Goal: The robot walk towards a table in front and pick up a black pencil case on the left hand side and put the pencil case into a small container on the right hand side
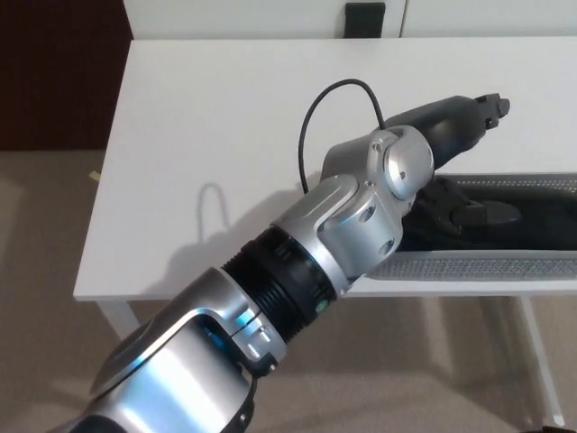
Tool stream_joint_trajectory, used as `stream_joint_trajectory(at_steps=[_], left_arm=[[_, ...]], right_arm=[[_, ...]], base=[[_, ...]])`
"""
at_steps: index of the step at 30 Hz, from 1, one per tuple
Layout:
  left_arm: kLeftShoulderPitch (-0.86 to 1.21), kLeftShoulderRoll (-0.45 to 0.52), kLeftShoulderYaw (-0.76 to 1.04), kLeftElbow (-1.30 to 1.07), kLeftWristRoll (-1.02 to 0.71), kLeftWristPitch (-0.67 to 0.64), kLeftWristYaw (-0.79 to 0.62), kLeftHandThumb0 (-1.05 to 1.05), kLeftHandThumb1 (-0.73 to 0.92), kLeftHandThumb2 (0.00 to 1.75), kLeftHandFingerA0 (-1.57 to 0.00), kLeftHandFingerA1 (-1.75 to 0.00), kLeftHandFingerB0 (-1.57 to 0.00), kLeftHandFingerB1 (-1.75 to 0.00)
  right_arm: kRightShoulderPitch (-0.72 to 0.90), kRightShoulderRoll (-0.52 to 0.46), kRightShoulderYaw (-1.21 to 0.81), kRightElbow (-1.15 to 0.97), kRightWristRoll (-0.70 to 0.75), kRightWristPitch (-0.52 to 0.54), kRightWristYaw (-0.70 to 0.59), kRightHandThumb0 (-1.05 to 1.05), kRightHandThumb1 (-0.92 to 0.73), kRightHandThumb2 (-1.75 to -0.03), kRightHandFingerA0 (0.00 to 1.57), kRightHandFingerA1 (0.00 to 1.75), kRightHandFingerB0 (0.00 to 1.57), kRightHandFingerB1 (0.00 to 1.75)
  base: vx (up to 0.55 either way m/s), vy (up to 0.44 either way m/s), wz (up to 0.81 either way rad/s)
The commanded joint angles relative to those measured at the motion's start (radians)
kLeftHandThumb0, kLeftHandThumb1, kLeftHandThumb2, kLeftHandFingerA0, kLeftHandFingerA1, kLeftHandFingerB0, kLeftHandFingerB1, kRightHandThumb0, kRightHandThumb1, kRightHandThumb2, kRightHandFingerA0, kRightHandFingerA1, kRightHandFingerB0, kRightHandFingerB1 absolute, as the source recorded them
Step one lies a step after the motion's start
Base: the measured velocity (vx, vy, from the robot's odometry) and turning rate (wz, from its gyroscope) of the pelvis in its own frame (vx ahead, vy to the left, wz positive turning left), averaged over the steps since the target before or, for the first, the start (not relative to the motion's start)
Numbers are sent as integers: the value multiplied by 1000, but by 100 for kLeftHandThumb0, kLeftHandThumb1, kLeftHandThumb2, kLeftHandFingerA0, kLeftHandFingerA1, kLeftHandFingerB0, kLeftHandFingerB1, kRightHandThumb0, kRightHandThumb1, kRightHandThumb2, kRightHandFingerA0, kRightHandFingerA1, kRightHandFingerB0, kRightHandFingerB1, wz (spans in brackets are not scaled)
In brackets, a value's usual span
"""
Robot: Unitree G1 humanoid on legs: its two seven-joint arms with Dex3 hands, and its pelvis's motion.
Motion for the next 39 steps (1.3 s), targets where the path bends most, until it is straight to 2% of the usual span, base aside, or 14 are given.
stream_joint_trajectory(at_steps=[1, 8, 18, 24, 25, 26, 27, 30, 31, 33, 34, 35, 36, 39], left_arm=[[7, -60, 0, -16, -6, 21, -25, -91, 49, 93, 0, 0, 0, 0], [29, 34, 4, -165, 7, 34, -84, -90, 51, 92, 0, 0, 0, 0], [271, 346, 104, -1013, -46, 81, -277, -80, 46, 91, 0, -9, 0, -15], [662, 508, 257, -1521, -180, 96, -351, -75, 43, 87, -2, -15, -5, -21], [727, 524, 284, -1556, -203, 64, -355, -85, 46, 70, -3, -21, -5, -23], [815, 539, 312, -1594, -231, 29, -356, -70, 41, 87, 0, -17, -9, -26], [890, 556, 343, -1604, -265, -22, -364, -74, 43, 86, -6, -18, -6, -24], [1242, 644, 495, -1604, -398, -288, -420, -82, 58, 59, -8, -25, -13, -25], [1345, 657, 545, -1604, -438, -338, -446, -80, 49, 86, -6, -31, -11, -30], [1447, 658, 589, -1604, -468, -380, -473, -80, 48, 85, -7, -32, -10, -32], [1532, 659, 632, -1591, -486, -411, -507, -38, 16, 84, -1, -51, 0, -48], [1608, 661, 675, -1575, -502, -440, -540, -38, 16, 84, -1, -51, 0, -48], [1657, 664, 699, -1561, -514, -470, -556, -82, 52, 57, -13, -32, -19, -27], [1885, 658, 852, -1428, -598, -610, -683, -79, 52, 57, -26, -34, -28, -30]], right_arm=[[-5, -25, 11, -5, -22, 11, 2, -25, -59, -57, 58, 55, 46, 46], [-15, -16, 20, -26, -27, 35, -9, -24, -58, -57, 57, 56, 46, 46], [-41, -32, 21, 23, -28, 10, 1, -27, -58, -57, 56, 56, 46, 47], [-37, -37, 19, 54, -30, 11, -1, -26, -59, -57, 57, 55, 45, 45], [-39, -42, 20, 64, -30, -5, 4, -28, -59, -57, 56, 55, 44, 46], [-36, -49, 18, 69, -28, -18, 9, -29, -58, -57, 57, 56, 45, 46], [-39, -49, 16, 80, -26, -23, 10, -28, -58, -57, 56, 55, 46, 46], [-43, -47, 5, 93, -18, 7, 6, -25, -58, -57, 54, 53, 45, 45], [-46, -43, -1, 99, -9, 15, 7, -24, -58, -57, 53, 52, 45, 45], [-45, -41, -4, 103, -6, 13, 6, -23, -58, -57, 54, 53, 45, 45], [-40, -36, -6, 99, -3, 22, 2, -21, -59, -57, 52, 52, 45, 45], [-36, -31, -9, 92, 0, 35, -1, -21, -59, -57, 52, 52, 45, 45], [-32, -28, -9, 95, 3, 34, -1, -21, -59, -57, 52, 53, 44, 45], [-24, -32, 0, 132, -10, -1, -5, -23, -58, -57, 54, 52, 46, 45]], base=[[0, 0, 0], [0, 0, 0], [0, 0, 0], [0, 0, 0], [0, 0, 0], [0, 0, 0], [0, 0, 0], [0, 0, 0], [0, 0, 0], [0, 0, 0], [0, 0, 0], [0, 0, 0], [0, 0, 0], [0, 0, 0]])
